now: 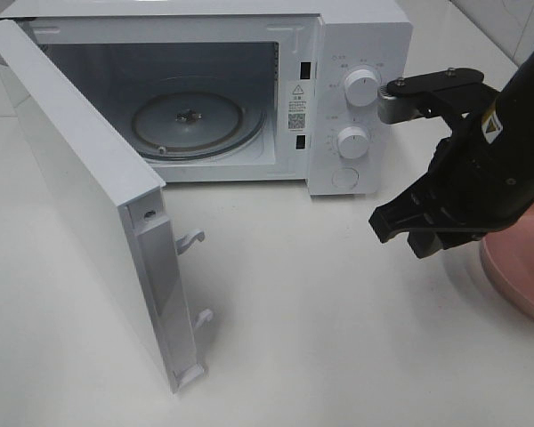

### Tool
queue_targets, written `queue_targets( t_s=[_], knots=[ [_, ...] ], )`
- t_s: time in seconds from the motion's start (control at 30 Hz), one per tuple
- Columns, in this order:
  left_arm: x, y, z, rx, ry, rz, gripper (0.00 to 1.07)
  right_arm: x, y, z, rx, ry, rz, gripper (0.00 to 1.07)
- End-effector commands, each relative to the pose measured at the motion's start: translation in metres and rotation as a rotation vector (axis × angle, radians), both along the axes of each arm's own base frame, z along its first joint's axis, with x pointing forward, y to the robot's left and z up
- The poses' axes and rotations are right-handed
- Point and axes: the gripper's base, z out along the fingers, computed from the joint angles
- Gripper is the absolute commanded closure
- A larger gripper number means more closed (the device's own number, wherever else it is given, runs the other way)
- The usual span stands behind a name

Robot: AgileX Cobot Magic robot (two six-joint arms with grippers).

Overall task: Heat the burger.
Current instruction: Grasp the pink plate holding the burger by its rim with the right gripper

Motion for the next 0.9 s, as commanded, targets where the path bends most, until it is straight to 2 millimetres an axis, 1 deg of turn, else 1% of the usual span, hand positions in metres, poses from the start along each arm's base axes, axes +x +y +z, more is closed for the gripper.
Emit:
queue_targets(
  t_s=[0.03, 0.07, 0.1, 0.13, 0.17, 0.27, 0.33, 0.37, 0.4, 0.43, 0.47, 0.5, 0.57, 0.6, 0.63, 0.67, 0.73, 0.77, 0.8, 0.87, 0.9],
  knots=[
    [-0.003, 0.000, 0.000, 0.000, -0.023, 0.004, 0.07, 0.000, -0.002, 0.005, -0.032, -0.009, 0.059, 0.42],
    [-0.003, 0.000, 0.000, 0.000, -0.023, 0.004, 0.07, -0.001, -0.002, 0.006, -0.036, -0.011, 0.068, 0.37],
    [-0.003, 0.000, 0.000, 0.000, -0.023, 0.004, 0.07, -0.001, -0.002, 0.006, -0.036, -0.011, 0.068, 0.37],
    [-0.003, 0.000, 0.000, 0.000, -0.023, 0.004, 0.07, -0.001, -0.003, 0.007, -0.045, -0.020, 0.088, 0.25],
    [-0.003, 0.000, 0.000, 0.000, -0.023, 0.004, 0.07, 0.000, -0.005, 0.008, -0.067, -0.031, 0.104, 0.20],
    [-0.003, 0.000, 0.000, 0.000, -0.023, 0.004, 0.07, 0.001, -0.008, 0.009, -0.072, -0.032, 0.096, 0.19],
    [-0.003, 0.000, 0.000, 0.000, -0.023, 0.004, 0.07, 0.004, -0.022, 0.008, -0.099, -0.002, 0.057, 0.20],
    [-0.003, 0.000, 0.000, 0.000, -0.023, 0.004, 0.07, 0.004, -0.022, 0.008, -0.099, -0.002, 0.057, 0.20],
    [-0.003, 0.000, 0.000, 0.000, -0.023, 0.004, 0.07, 0.005, -0.026, 0.008, -0.111, 0.004, 0.049, 0.21],
    [-0.003, 0.000, 0.000, 0.000, -0.023, 0.004, 0.07, 0.006, -0.034, 0.007, -0.136, 0.023, 0.033, 0.22],
    [-0.003, 0.000, 0.000, 0.000, -0.023, 0.004, 0.07, 0.006, -0.034, 0.007, -0.136, 0.023, 0.033, 0.22],
    [-0.003, 0.000, 0.000, 0.000, -0.023, 0.004, 0.07, 0.008, -0.043, 0.007, -0.155, 0.034, 0.006, 0.23],
    [-0.003, 0.000, 0.000, 0.000, -0.023, 0.004, 0.07, 0.009, -0.046, 0.007, -0.159, 0.038, -0.006, 0.24],
    [-0.003, 0.000, 0.000, 0.000, -0.023, 0.004, 0.07, 0.011, -0.054, 0.007, -0.165, 0.043, -0.034, 0.24],
    [-0.003, 0.000, 0.000, 0.000, -0.023, 0.004, 0.07, 0.011, -0.054, 0.007, -0.165, 0.043, -0.034, 0.24],
    [-0.003, 0.000, 0.000, 0.000, -0.023, 0.004, 0.07, 0.012, -0.062, 0.007, -0.167, 0.052, -0.064, 0.25],
    [-0.003, 0.000, 0.000, 0.000, -0.023, 0.004, 0.07, 0.013, -0.064, 0.006, -0.169, 0.056, -0.074, 0.25],
    [-0.003, 0.000, 0.000, 0.000, -0.023, 0.004, 0.07, 0.013, -0.070, 0.006, -0.173, 0.067, -0.097, 0.26],
    [-0.003, 0.000, 0.000, 0.000, -0.023, 0.004, 0.07, 0.013, -0.070, 0.006, -0.173, 0.067, -0.097, 0.26],
    [-0.003, 0.000, 0.000, 0.000, -0.023, 0.004, 0.07, 0.015, -0.079, 0.006, -0.173, 0.071, -0.127, 0.27],
    [-0.003, 0.000, 0.000, 0.000, -0.023, 0.004, 0.07, 0.015, -0.079, 0.006, -0.173, 0.071, -0.127, 0.27]
  ],
)
